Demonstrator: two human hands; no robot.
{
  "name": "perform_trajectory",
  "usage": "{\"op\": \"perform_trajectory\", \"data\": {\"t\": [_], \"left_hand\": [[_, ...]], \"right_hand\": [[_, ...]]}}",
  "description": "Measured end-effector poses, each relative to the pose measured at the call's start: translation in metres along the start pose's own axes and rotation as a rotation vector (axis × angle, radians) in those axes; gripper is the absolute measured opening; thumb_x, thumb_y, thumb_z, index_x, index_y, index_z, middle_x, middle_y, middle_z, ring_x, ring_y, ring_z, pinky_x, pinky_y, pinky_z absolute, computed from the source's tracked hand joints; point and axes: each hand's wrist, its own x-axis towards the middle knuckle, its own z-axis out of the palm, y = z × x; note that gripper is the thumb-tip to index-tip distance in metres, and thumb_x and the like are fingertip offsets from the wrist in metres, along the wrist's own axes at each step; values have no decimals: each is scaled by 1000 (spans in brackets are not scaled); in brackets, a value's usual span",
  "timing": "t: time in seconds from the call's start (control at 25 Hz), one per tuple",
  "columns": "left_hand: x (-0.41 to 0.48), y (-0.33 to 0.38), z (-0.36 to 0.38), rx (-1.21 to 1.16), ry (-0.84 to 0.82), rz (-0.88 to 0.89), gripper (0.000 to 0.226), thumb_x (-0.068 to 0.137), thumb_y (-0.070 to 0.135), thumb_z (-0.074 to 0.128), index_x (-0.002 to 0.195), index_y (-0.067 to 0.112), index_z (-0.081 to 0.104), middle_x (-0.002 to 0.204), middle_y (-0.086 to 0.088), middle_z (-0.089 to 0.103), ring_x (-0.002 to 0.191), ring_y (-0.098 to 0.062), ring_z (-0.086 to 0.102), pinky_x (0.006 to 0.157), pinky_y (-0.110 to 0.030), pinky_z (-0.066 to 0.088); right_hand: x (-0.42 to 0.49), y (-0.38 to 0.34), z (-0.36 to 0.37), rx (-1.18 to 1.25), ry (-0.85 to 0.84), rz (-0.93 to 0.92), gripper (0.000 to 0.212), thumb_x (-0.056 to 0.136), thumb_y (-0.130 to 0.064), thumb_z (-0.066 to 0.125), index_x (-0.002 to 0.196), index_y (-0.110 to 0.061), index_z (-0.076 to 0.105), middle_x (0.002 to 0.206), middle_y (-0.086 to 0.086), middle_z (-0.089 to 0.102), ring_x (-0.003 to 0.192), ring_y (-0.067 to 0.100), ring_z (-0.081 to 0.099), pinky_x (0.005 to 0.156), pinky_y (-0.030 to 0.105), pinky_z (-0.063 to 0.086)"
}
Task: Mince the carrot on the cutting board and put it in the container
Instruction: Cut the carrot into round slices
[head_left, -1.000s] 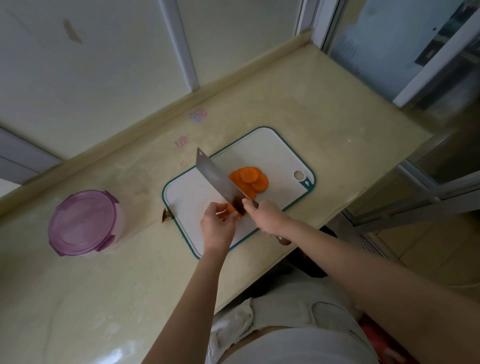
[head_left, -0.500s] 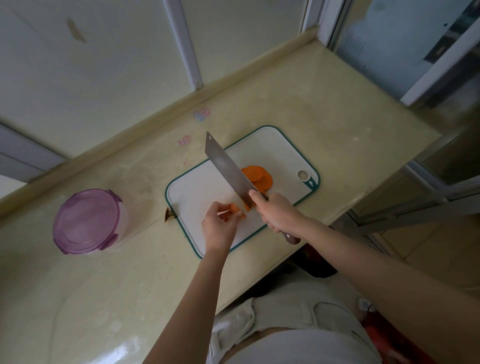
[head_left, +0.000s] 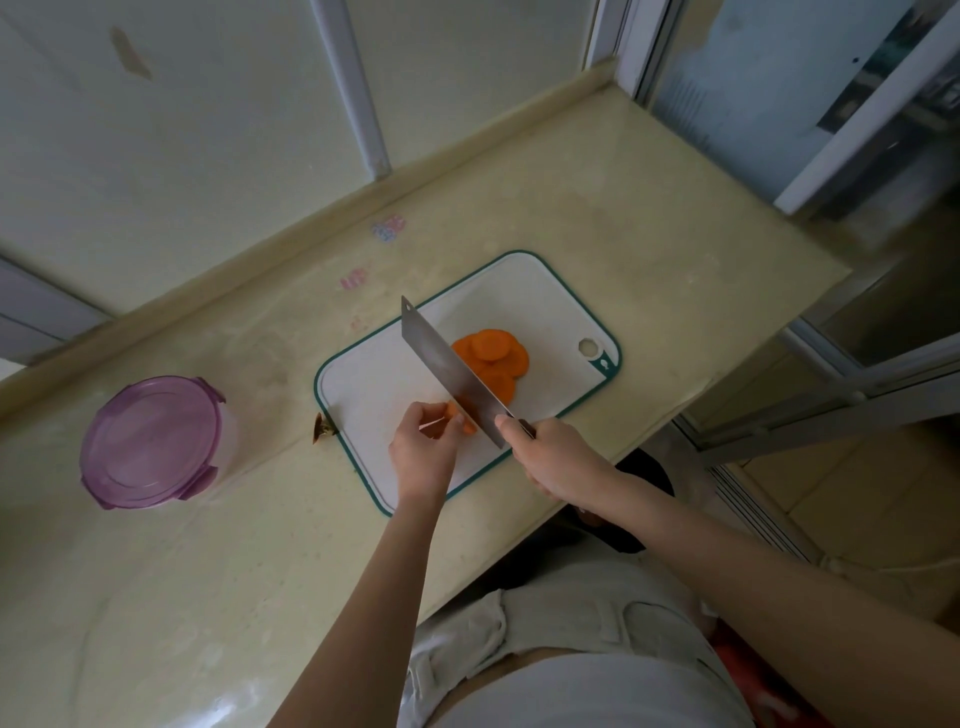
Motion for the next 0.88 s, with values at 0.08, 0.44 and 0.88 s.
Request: {"op": "perform_trajectory", "data": {"t": [0.08, 0.44, 0.88], "left_hand": [[1, 2, 0, -10, 12, -17, 14, 84, 16, 68, 95, 14, 59, 93, 0, 63, 90, -16, 62, 82, -28, 50], [4, 5, 0, 53, 0, -27, 12, 83, 16, 69, 91, 12, 62, 92, -2, 65, 88, -15, 62, 76, -21, 46], [9, 5, 2, 135, -33, 10, 13, 81, 14, 71, 91, 10, 63, 92, -3, 65, 88, -16, 60, 74, -21, 43]], "right_hand": [[-5, -2, -1, -21, 30, -21, 52, 96, -50, 42, 57, -15, 40, 53, -1, 41, 48, 14, 42, 50, 27, 34], [-16, 0, -2, -8, 33, 42, 50, 96, -51, 42, 61, -15, 41, 56, -1, 42, 48, 12, 42, 48, 25, 32], [-13, -7, 5, -78, 78, 68, 54, 97, -52, 36, 60, -14, 39, 58, 1, 42, 51, 15, 42, 47, 25, 31]]}}
